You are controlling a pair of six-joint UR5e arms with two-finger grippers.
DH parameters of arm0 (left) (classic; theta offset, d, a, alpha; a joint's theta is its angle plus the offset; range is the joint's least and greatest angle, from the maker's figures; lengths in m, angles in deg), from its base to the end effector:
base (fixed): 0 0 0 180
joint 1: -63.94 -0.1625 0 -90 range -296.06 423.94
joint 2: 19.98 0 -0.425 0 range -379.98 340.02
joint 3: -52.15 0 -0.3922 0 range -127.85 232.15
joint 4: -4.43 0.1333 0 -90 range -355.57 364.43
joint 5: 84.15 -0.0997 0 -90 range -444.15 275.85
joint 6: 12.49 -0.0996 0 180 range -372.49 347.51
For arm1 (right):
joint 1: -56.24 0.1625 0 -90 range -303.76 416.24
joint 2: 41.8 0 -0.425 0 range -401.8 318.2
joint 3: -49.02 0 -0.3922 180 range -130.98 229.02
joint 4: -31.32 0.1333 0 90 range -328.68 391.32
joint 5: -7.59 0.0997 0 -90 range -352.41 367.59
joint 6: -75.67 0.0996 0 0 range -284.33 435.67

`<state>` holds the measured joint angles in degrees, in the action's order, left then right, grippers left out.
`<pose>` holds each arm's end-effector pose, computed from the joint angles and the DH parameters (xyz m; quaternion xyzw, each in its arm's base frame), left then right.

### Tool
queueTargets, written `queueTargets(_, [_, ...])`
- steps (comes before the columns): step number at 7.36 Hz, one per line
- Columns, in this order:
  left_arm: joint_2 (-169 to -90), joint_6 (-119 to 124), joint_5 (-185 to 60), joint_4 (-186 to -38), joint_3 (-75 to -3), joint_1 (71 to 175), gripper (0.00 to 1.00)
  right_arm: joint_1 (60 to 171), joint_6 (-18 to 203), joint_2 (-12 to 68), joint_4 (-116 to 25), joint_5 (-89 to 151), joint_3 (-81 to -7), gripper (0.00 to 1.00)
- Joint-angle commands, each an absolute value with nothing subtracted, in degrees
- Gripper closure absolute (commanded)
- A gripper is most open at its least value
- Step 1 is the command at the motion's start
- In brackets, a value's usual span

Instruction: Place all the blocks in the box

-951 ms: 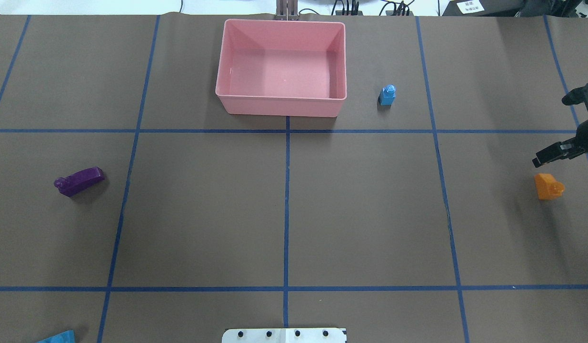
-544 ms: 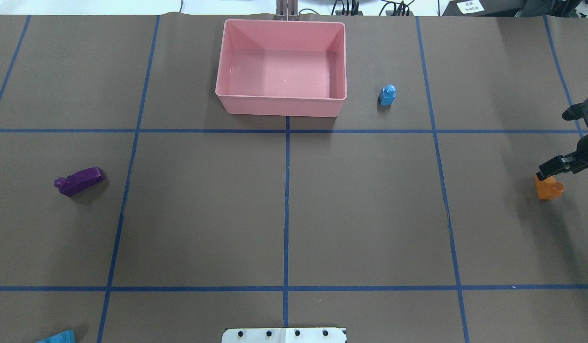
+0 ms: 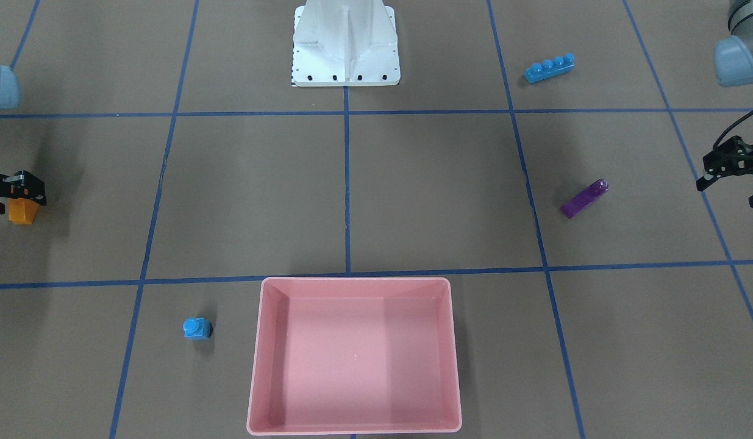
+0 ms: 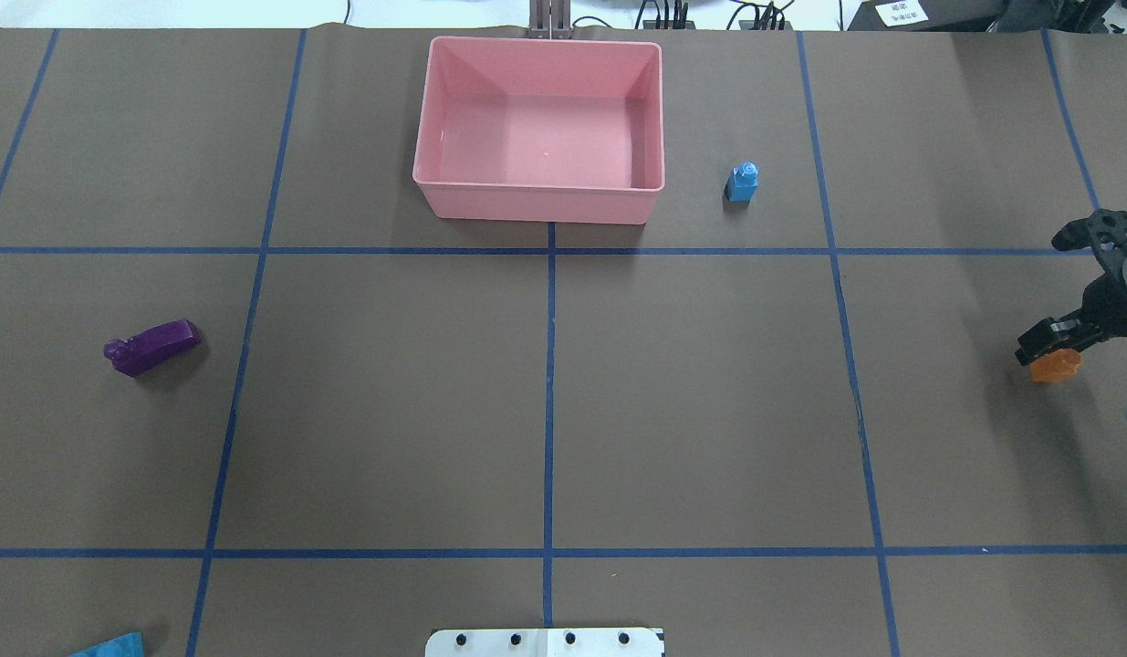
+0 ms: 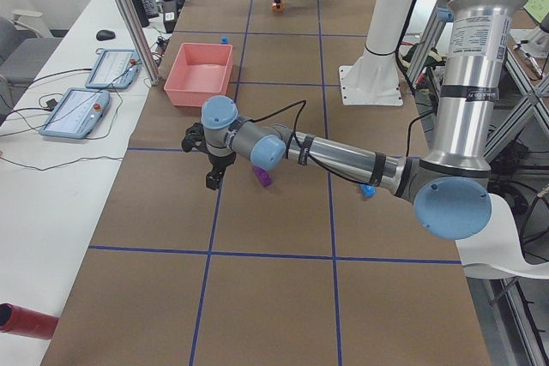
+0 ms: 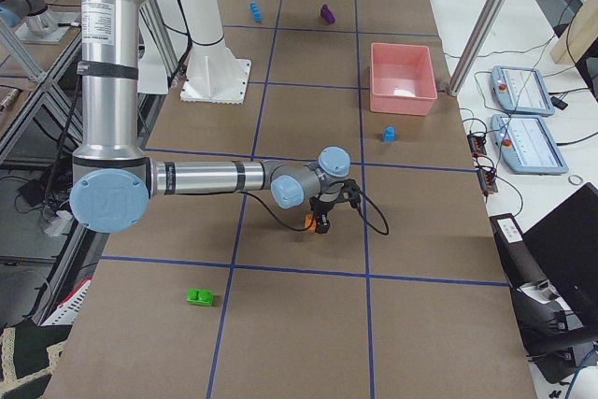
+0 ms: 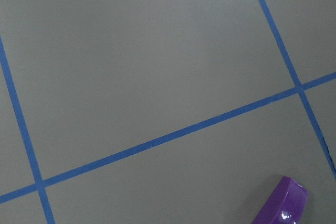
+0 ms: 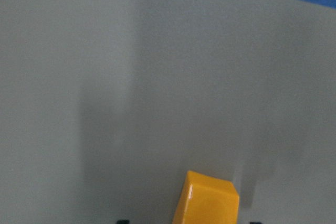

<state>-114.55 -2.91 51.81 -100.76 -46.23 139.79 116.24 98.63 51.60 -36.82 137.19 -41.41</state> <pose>0.0714 -0.5355 0.5123 0.1412 0.4166 0.1304 0.8885 -0.1824 -0.4555 0.6474 -0.0108 -0.3679 -0.1125 0.9230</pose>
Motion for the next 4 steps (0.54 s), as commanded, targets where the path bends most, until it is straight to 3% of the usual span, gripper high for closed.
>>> queueTargets(1, [-113.9,-2.7,53.2,-100.2,-48.5,139.9,0.0,116.3,99.5,53.8,-36.8,136.2,-41.1,1.0])
queueTargets(4, [-113.6,-0.3,54.0,-100.2,-50.3,139.9,0.0,119.1,99.7,54.4,-39.4,138.8,-47.1,1.0])
